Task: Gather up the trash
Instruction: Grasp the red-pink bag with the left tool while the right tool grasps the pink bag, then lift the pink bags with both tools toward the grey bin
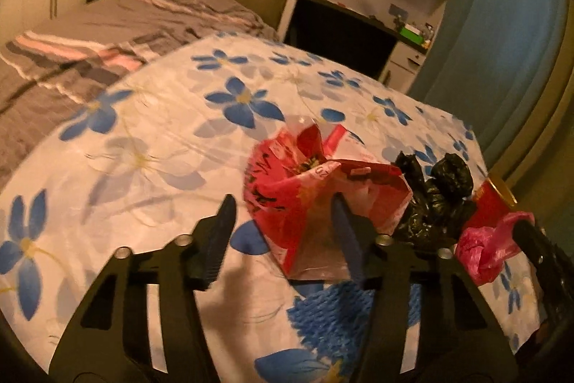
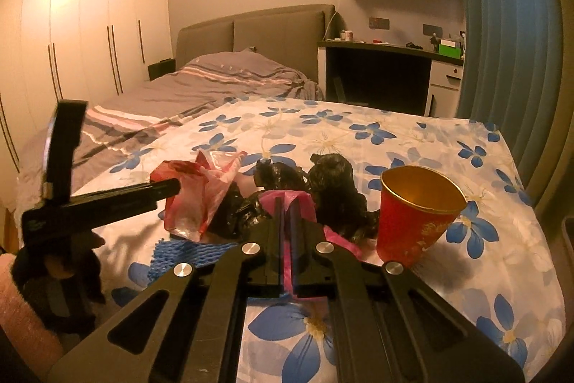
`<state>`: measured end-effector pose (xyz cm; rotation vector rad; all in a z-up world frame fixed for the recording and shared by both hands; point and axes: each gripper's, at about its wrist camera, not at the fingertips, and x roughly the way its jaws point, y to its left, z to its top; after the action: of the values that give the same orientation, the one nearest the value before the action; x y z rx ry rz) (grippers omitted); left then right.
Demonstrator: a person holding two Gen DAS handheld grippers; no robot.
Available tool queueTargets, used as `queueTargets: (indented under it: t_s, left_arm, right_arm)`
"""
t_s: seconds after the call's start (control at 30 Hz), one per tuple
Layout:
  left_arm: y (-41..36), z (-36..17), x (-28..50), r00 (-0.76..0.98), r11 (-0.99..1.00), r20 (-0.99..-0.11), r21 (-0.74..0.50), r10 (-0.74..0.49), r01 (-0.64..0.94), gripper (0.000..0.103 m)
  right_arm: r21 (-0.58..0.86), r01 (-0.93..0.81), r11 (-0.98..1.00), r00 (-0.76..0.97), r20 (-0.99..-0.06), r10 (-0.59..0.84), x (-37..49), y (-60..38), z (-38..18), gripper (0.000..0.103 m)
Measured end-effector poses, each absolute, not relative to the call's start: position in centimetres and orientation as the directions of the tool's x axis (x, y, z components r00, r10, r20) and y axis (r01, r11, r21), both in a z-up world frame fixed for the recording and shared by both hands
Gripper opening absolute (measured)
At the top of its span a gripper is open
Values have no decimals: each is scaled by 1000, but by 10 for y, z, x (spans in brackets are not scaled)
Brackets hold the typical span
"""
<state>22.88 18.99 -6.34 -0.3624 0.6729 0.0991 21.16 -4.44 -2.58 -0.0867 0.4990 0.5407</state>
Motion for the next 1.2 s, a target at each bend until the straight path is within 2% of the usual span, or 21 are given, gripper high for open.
queueTargets:
  t_s: [0.17,0.23,0.67,1.2]
  left_arm:
    - [186,-66,231,773,937,-630,-309,-73,-163,5]
    - [184,-64,230,778,940,-624,-303,-73,-155,0]
    - [171,-27,163,868,938,-496,-295,11,-180,0]
    - [101,4,119,908,973,-417,-225,-46,-54,0]
  right_arm:
    - [54,-519,853,742,-468,480,206,-48,-23,3]
    - [55,-521,852,741,-466,484,203,-49,-21,3]
    - [64,-507,860,769,-418,484,179,-70,-6,3]
    - [95,-472,877,799,-375,470,144,-110,3,3]
